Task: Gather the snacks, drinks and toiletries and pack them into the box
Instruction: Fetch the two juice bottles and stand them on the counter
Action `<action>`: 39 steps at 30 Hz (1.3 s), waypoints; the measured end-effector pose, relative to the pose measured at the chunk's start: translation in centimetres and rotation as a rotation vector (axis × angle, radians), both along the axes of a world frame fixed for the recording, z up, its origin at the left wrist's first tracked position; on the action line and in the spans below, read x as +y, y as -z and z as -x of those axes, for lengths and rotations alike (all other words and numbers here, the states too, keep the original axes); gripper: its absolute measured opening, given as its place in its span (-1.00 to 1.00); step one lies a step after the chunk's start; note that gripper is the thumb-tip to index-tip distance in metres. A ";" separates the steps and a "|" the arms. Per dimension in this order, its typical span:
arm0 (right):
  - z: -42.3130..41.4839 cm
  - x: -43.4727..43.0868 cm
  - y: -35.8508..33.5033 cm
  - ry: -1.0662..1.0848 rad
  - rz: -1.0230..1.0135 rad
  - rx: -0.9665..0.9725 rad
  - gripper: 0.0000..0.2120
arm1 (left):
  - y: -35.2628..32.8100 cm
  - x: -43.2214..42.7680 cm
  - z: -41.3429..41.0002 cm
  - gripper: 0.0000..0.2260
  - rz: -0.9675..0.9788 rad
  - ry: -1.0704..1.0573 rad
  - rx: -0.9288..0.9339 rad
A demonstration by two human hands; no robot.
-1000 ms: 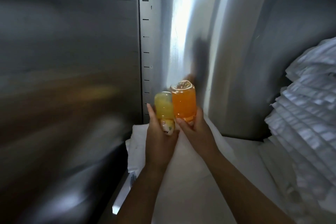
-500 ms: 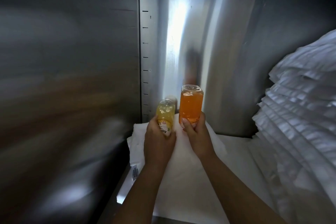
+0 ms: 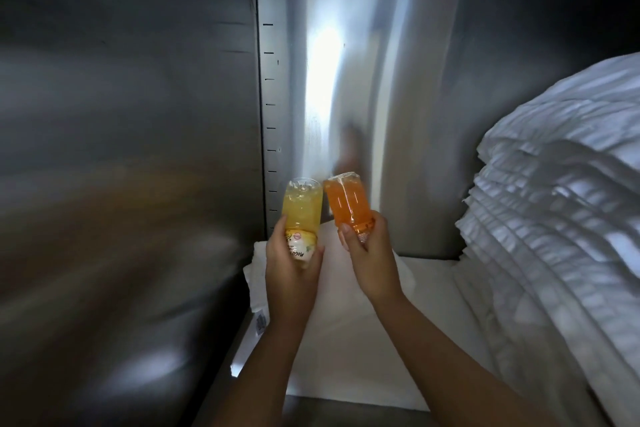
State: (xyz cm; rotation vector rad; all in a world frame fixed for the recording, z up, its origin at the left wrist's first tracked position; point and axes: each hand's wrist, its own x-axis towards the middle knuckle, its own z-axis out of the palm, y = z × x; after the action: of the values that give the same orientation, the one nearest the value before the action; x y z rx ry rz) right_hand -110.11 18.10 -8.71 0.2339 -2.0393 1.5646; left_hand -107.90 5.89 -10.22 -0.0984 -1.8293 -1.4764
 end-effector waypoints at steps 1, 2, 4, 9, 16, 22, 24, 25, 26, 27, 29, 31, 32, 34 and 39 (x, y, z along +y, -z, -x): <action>-0.9 -0.1 -0.4 0.002 0.011 0.023 -0.60 | -0.5 0.0 -0.8 -0.40 -0.008 -0.004 0.025; -1.8 -0.1 -0.7 0.004 0.017 0.054 -0.51 | -1.0 -0.1 -1.6 -0.40 -0.021 0.003 0.049; -3.7 -0.4 -1.3 0.008 0.020 0.120 -0.38 | -2.2 -0.2 -3.4 -0.39 -0.059 0.042 0.096; -9.2 -1.2 -3.3 -0.017 0.085 0.230 -0.42 | -5.2 -0.6 -8.5 -0.33 -0.112 0.140 0.139; -18.4 -1.6 -5.5 -0.122 0.159 0.256 -0.46 | -6.9 -1.5 -17.4 -0.31 -0.053 0.161 0.142; -26.8 -1.4 -4.8 -0.228 0.192 0.199 -0.50 | -6.0 -1.8 -26.4 -0.32 -0.040 0.131 0.113; -29.7 -1.3 -3.6 -0.272 0.189 0.178 -0.53 | -5.0 -1.7 -29.5 -0.33 -0.071 0.127 0.104; -31.2 -1.2 -2.8 -0.291 0.187 0.167 -0.54 | -4.3 -1.6 -31.1 -0.33 -0.094 0.126 0.096; -32.7 -1.1 -2.0 -0.306 0.179 0.154 -0.54 | -3.6 -1.3 -32.7 -0.34 -0.119 0.117 0.089; -34.0 -0.9 -1.2 -0.318 0.160 0.134 -0.53 | -2.9 -1.0 -34.2 -0.34 -0.142 0.101 0.083; -36.4 -0.4 0.4 -0.336 0.114 0.086 -0.51 | -1.3 -0.3 -36.9 -0.35 -0.178 0.073 0.062; -38.3 -0.3 1.4 -0.349 0.096 0.057 -0.50 | -0.3 -0.2 -39.3 -0.36 -0.208 0.045 0.045; -39.1 -0.4 1.7 -0.358 0.098 0.041 -0.51 | 0.0 -0.4 -40.4 -0.36 -0.209 0.027 0.034; -40.7 -1.0 1.9 -0.380 0.118 -0.002 -0.54 | 0.3 -1.0 -42.4 -0.35 -0.190 -0.008 -0.004; -43.8 -4.0 1.3 -0.450 0.159 -0.025 -0.53 | -0.8 -3.9 -47.2 -0.34 -0.134 -0.094 -0.007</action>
State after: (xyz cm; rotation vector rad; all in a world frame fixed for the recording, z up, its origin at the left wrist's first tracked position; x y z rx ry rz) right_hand -66.35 14.09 -9.99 0.6502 -1.9568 1.9932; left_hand -60.71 1.98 -9.43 0.0579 -1.7115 -1.5292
